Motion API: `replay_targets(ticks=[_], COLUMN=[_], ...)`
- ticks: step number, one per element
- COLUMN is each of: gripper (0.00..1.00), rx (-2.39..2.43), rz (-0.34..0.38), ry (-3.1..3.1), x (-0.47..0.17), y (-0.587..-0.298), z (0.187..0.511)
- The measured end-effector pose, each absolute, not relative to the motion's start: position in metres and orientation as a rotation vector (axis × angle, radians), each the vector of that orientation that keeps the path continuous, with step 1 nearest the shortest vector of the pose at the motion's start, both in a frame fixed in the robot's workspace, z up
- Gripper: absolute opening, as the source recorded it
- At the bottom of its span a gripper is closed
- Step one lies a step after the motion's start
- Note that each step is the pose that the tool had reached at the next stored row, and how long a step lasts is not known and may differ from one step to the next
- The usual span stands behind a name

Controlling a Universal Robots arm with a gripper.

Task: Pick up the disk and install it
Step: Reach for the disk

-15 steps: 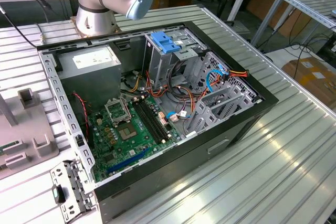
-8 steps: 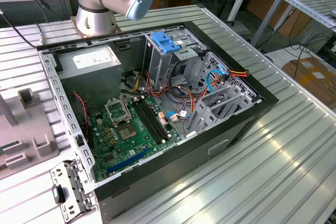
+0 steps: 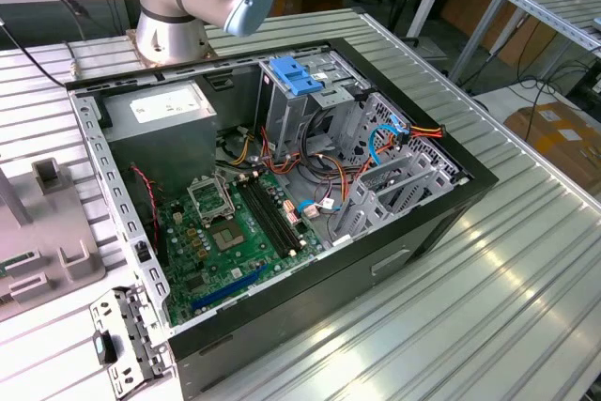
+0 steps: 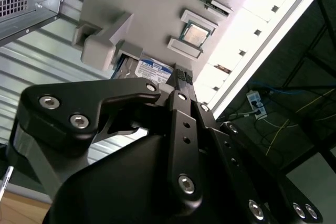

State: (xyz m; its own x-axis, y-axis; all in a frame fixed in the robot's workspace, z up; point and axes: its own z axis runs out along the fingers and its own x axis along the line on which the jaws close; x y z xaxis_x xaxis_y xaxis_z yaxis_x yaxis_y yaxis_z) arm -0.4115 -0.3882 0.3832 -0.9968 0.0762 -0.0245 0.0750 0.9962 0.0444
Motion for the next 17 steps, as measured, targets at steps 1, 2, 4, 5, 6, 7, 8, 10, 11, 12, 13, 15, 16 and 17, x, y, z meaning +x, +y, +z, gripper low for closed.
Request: replay_targets(ticks=[1, 2, 4, 5, 6, 7, 8, 10, 11, 12, 13, 15, 16, 17], gripper=[0.11, 0.11, 0.11, 0.11, 0.11, 0.11, 0.11, 0.11, 0.11, 0.11, 0.11, 0.11, 0.11, 0.11], rx=[0.118, 0.118, 0.118, 0.118, 0.118, 0.118, 0.118, 0.118, 0.118, 0.118, 0.118, 0.118, 0.118, 0.118], rz=[0.068, 0.068, 0.068, 0.068, 0.068, 0.068, 0.068, 0.068, 0.068, 0.068, 0.067, 0.068, 0.068, 0.068], ry=[3.112, 3.113, 3.112, 3.112, 3.112, 3.112, 3.112, 3.113, 3.113, 3.112, 3.113, 3.113, 3.112, 3.112], x=[-0.412, -0.412, -0.412, -0.412, -0.412, -0.413, -0.413, -0.414, -0.414, -0.415, -0.415, -0.416, -0.416, -0.416], y=[-0.387, -0.385, -0.381, -0.38, -0.379, -0.378, -0.378, -0.377, -0.376, -0.376, -0.375, -0.375, -0.374, -0.374], z=[0.383, 0.383, 0.383, 0.383, 0.383, 0.382, 0.382, 0.382, 0.382, 0.381, 0.381, 0.381, 0.38, 0.38])
